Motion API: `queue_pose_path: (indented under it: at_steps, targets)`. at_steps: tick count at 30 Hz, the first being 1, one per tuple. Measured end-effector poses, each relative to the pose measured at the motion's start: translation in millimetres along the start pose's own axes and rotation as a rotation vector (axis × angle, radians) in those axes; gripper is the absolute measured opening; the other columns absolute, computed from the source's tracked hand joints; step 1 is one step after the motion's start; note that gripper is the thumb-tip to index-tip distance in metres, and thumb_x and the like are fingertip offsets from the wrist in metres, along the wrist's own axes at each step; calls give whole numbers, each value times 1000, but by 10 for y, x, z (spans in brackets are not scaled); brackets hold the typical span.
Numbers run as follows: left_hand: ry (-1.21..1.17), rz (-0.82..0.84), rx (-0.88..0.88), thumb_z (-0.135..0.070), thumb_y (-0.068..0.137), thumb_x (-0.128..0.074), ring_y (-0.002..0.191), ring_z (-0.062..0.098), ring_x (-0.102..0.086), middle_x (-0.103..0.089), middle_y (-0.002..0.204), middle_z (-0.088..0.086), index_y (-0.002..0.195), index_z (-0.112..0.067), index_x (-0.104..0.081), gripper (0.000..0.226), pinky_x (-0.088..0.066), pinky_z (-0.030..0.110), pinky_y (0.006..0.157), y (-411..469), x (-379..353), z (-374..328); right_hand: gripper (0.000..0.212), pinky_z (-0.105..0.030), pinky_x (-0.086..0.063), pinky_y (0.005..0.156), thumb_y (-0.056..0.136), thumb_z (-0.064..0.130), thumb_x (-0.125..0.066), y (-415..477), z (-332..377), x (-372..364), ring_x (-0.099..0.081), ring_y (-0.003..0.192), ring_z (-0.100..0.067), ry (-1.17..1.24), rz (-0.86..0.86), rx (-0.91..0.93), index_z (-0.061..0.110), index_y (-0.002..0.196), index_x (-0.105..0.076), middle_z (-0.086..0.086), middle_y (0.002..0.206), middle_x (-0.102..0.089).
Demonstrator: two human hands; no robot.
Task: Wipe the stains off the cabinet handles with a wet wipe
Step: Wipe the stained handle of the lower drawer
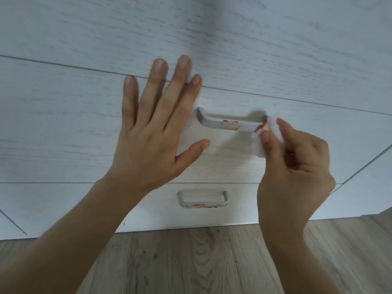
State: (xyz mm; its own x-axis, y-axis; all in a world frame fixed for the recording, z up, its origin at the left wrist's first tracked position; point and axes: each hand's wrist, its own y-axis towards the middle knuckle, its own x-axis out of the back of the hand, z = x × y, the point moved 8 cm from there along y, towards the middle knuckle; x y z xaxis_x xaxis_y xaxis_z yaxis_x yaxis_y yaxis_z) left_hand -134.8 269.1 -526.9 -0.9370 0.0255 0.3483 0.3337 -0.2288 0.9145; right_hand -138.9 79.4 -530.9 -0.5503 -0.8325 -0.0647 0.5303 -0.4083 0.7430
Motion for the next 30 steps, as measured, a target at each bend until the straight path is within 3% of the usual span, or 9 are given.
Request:
queue_pose_path:
  at_steps: [4, 10, 15, 21, 26, 30]
  targets:
    - [16, -2, -2, -56, 97, -30, 141, 35, -10, -15, 154, 8, 150, -7, -20, 73, 3, 47, 116, -9, -25, 1, 29, -3, -38, 68, 83, 14, -68, -22, 156, -136, -49, 74, 10, -103, 94, 136, 21, 110, -61, 17, 87, -48]
    - [33, 4, -3, -56, 97, -30, 140, 37, -12, -24, 153, 15, 149, -6, -22, 73, 4, 46, 116, -3, -31, -2, 26, -2, -39, 71, 82, 8, -69, -89, 243, -217, -49, 77, 10, -91, 90, 189, 11, 107, -66, 11, 85, -49]
    - [42, -5, -37, -53, 98, -31, 140, 35, -14, -16, 153, 9, 149, -6, -25, 69, 2, 44, 117, -30, 8, 44, 27, -5, -40, 71, 83, 15, -68, -32, 102, -66, -51, 74, 8, -17, 23, 47, 25, 108, -61, 16, 87, -49]
    - [66, -16, -44, -53, 98, -34, 139, 35, -17, -16, 151, 9, 148, -5, -26, 70, 2, 43, 117, -44, -2, 46, 24, -3, -38, 70, 85, 11, -66, -76, 268, -221, -48, 77, 9, -143, 120, 205, 17, 108, -65, 8, 87, -48]
    - [52, -20, -43, -53, 98, -33, 139, 35, -17, -17, 151, 10, 148, -6, -27, 69, 1, 43, 117, -41, 2, 51, 24, -3, -38, 71, 84, 8, -67, -100, 251, -212, -48, 80, 13, -143, 96, 194, 13, 108, -66, 12, 88, -47]
    - [61, -20, -55, -51, 98, -32, 139, 35, -18, -17, 151, 11, 148, -6, -27, 68, 0, 43, 117, -52, 18, 59, 28, -4, -39, 70, 84, 15, -67, -35, 190, -128, -49, 76, 9, -80, 88, 96, 25, 109, -60, 16, 87, -47]
